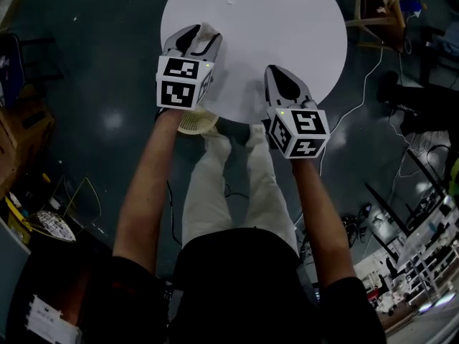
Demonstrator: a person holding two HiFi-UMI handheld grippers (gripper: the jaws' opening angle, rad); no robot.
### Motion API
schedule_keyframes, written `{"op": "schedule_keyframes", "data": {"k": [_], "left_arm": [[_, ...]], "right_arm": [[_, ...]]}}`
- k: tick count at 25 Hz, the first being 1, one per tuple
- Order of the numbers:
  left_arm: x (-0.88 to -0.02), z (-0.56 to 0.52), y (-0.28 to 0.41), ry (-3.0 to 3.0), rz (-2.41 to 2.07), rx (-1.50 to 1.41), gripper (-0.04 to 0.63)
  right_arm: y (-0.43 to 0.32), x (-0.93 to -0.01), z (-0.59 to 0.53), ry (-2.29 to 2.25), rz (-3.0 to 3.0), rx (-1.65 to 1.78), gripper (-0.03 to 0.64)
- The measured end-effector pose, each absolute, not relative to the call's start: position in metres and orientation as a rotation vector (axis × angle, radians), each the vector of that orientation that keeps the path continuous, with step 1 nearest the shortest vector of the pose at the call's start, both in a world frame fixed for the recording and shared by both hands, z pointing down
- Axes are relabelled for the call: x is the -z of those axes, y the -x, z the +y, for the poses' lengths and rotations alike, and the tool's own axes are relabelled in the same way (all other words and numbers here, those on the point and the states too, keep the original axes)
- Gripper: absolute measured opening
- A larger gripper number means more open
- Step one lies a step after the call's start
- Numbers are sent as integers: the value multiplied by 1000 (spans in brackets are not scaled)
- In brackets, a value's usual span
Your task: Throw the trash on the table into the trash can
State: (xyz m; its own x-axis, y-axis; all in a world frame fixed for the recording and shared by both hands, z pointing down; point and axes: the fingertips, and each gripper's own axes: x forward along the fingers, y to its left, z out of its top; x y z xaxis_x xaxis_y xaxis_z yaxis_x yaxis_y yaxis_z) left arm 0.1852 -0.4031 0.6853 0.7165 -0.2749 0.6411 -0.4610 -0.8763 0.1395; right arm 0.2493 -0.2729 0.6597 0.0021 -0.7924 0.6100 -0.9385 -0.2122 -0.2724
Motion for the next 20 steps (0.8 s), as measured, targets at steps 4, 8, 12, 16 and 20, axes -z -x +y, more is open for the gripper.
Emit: {"op": "schedule_keyframes", "data": {"k": [4,8,12,16,20], "left_arm": [[-695,-407,-185,-2627,-577,-935,192],[-704,-407,-183,-2619,-589,-974,187],[-710,-406,-183,-2624,-611,-989,95],[-709,-405,-180,-2624,-601,-990,48],[-706,-404,-177,-2616,-592,-984,28]], "right_arm": [[-250,-669,-272,-2058,-1805,-1017,18],[-252,-676,-270,-2057,-1798,-1028,18],[-252,-681,-268,-2053,-1799,-1035,18],[-250,-680,-268,-2044,-1801,-1034,18],[-249,-677,-269,-2048,-1803,-1032,18]]}}
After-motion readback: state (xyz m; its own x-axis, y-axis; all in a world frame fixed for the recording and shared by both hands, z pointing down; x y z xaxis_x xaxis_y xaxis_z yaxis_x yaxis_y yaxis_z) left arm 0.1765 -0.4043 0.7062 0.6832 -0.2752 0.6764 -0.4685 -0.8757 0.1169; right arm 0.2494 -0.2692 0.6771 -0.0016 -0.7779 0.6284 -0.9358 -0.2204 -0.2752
